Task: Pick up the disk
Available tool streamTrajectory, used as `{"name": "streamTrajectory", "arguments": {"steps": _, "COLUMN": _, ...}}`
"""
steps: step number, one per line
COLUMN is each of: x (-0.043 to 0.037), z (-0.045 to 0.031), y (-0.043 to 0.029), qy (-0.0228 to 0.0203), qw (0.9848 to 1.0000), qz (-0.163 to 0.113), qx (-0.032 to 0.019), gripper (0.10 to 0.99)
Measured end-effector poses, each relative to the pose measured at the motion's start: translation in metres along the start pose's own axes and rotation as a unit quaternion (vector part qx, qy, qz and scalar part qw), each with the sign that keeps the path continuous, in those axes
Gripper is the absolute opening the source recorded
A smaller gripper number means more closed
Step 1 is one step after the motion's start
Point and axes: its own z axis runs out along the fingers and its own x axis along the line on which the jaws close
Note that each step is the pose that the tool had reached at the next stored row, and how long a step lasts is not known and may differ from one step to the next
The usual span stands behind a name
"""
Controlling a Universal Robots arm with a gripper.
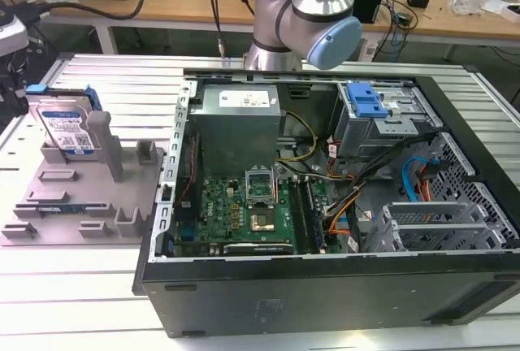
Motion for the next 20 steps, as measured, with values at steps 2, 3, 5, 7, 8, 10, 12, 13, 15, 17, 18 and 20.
{"name": "streamTrajectory", "arguments": {"steps": 2, "x": 0.0000, "z": 0.0000, "y": 0.0000, "qy": 0.0009, "qw": 0.9997, "qz": -0.024, "qx": 0.0000, "gripper": 0.106}}
{"name": "streamTrajectory", "arguments": {"steps": 3, "x": 0.0000, "z": 0.0000, "y": 0.0000, "qy": 0.0016, "qw": 0.9991, "qz": -0.042, "qx": 0.0000, "gripper": 0.106}}
{"name": "streamTrajectory", "arguments": {"steps": 5, "x": 0.0000, "z": 0.0000, "y": 0.0000, "qy": 0.0025, "qw": 0.9979, "qz": -0.065, "qx": 0.0000, "gripper": 0.106}}
{"name": "streamTrajectory", "arguments": {"steps": 7, "x": 0.0000, "z": 0.0000, "y": 0.0000, "qy": 0.0033, "qw": 0.9963, "qz": -0.086, "qx": 0.0000, "gripper": 0.106}}
{"name": "streamTrajectory", "arguments": {"steps": 8, "x": 0.0000, "z": 0.0000, "y": 0.0000, "qy": 0.0039, "qw": 0.9949, "qz": -0.101, "qx": 0.0000, "gripper": 0.106}}
{"name": "streamTrajectory", "arguments": {"steps": 10, "x": 0.0000, "z": 0.0000, "y": -0.0001, "qy": 0.0050, "qw": 0.9914, "qz": -0.130, "qx": 0.0001, "gripper": 0.106}}
{"name": "streamTrajectory", "arguments": {"steps": 12, "x": 0.0000, "z": 0.0000, "y": 0.0000, "qy": 0.0067, "qw": 0.9847, "qz": -0.174, "qx": 0.0001, "gripper": 0.106}}
{"name": "streamTrajectory", "arguments": {"steps": 13, "x": 0.0000, "z": 0.0001, "y": 0.0000, "qy": 0.0072, "qw": 0.9821, "qz": -0.188, "qx": 0.0001, "gripper": 0.106}}
{"name": "streamTrajectory", "arguments": {"steps": 15, "x": 0.0000, "z": 0.0002, "y": -0.0001, "qy": 0.0080, "qw": 0.9775, "qz": -0.211, "qx": 0.0001, "gripper": 0.106}}
{"name": "streamTrajectory", "arguments": {"steps": 17, "x": 0.0000, "z": 0.0004, "y": 0.0000, "qy": 0.0090, "qw": 0.9715, "qz": -0.237, "qx": 0.0001, "gripper": 0.114}}
{"name": "streamTrajectory", "arguments": {"steps": 18, "x": 0.0000, "z": 0.0004, "y": 0.0000, "qy": 0.0094, "qw": 0.9695, "qz": -0.245, "qx": 0.0001, "gripper": 0.235}}
{"name": "streamTrajectory", "arguments": {"steps": 20, "x": 0.0000, "z": 0.0005, "y": -0.0001, "qy": 0.0102, "qw": 0.9635, "qz": -0.267, "qx": 0.0001, "gripper": 0.298}}
